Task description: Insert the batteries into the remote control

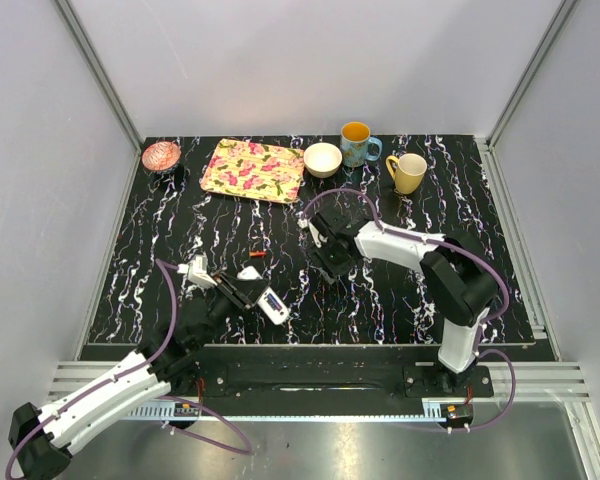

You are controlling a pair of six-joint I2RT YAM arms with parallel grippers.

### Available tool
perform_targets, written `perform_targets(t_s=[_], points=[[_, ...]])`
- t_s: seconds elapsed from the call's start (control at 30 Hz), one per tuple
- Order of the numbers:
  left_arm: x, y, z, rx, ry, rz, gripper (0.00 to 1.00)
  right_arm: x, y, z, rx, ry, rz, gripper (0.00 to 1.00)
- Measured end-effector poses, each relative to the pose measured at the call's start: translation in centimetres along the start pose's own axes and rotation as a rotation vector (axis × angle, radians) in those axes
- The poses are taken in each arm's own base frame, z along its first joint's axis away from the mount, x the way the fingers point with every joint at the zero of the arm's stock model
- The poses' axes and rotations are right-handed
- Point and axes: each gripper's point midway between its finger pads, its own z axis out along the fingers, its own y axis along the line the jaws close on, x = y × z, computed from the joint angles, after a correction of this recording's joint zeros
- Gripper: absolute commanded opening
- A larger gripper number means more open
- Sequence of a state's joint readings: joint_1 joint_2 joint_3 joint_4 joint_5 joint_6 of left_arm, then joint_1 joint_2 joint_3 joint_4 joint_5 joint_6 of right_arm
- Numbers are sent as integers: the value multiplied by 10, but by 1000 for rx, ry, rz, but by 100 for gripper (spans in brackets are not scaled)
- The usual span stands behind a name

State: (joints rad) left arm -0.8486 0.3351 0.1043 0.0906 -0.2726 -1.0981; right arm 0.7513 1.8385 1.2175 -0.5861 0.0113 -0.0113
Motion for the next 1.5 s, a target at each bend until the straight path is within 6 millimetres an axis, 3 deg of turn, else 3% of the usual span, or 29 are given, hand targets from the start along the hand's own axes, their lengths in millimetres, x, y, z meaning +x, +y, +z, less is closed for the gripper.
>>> perform_targets(t_s=[0.17, 0.6, 0.77, 0.9, 1.07, 1.27, 1.4, 1.5], points=[[1, 4, -3, -13, 5, 12, 0, -3, -11, 7, -5, -6, 0, 60], [3, 9, -2, -32, 11, 20, 0, -13, -14, 19, -10, -16, -42, 56], [5, 13, -1, -49, 20, 25, 0, -15, -16, 20, -8, -18, -52, 43], [7, 16, 1, -62, 27, 29, 0, -21, -17, 22, -12, -34, -55, 24], [8, 16, 1, -63, 28, 29, 0, -22, -18, 22, -16, -36, -50, 19], [7, 16, 2, -60, 26, 28, 0, -23, -17, 22, -11, -45, -5, 0], [8, 16, 3, -62, 26, 28, 0, -20, -14, 19, -10, -64, 88, 0], [7, 15, 6, -63, 20, 26, 0, -1, -9, 7, -12, -30, 167, 0]])
